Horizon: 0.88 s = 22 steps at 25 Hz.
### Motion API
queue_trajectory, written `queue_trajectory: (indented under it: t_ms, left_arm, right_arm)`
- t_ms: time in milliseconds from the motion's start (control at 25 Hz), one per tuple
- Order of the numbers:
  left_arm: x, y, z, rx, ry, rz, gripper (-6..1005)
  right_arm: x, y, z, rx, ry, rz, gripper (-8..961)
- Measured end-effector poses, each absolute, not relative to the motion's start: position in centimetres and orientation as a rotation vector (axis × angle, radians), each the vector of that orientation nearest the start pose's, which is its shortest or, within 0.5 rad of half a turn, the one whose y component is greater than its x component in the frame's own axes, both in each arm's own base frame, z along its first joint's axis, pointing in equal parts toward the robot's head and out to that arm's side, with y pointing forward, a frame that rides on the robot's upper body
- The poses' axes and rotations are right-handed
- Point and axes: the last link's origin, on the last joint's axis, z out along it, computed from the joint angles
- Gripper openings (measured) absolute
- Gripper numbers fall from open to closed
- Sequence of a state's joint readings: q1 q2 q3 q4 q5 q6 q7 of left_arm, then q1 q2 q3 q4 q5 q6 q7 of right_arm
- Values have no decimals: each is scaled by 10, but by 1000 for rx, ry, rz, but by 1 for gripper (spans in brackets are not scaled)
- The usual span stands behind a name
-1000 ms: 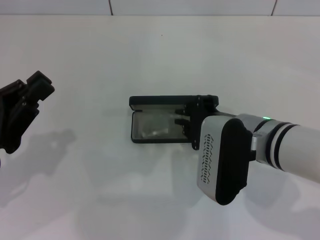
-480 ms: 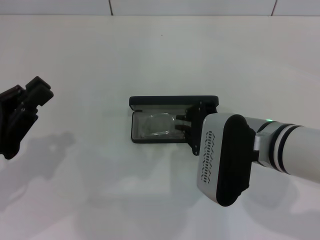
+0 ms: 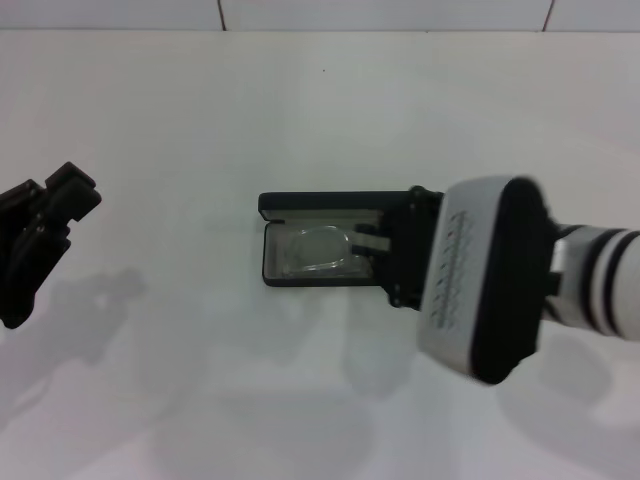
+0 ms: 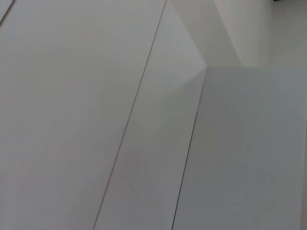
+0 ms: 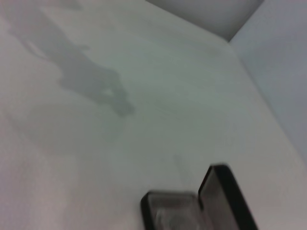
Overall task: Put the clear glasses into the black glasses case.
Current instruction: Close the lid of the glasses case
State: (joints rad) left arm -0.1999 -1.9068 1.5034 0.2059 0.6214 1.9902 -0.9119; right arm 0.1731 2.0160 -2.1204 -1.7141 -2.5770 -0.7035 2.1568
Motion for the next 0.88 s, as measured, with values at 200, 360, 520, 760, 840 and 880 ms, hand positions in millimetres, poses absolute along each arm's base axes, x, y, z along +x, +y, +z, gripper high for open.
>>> queue_trajectory:
  t_ms: [200, 360, 520, 760, 840, 880]
  left_arm:
    - [-304, 204, 51, -2163, -470, -1552, 127]
    - [-304, 205, 51, -2165, -470, -1556, 127]
    - [-303, 207, 51, -2168, -469, -1559, 127]
    - [-301, 208, 50, -2170, -465, -1570, 127]
    - [-300, 208, 50, -2170, -466, -1571, 127]
    - [-300, 209, 50, -2170, -466, -1571, 127]
  right_arm:
    - [133, 277, -52, -2624, -182, -161, 131]
    - [144, 280, -37, -2629, -104, -225, 129]
    - [156, 287, -35, -2580, -83, -264, 128]
    - [174, 296, -45, -2520, -76, -329, 127]
    - [177, 300, -47, -2509, -76, -323, 127]
    - [177, 301, -49, -2505, -81, -319, 128]
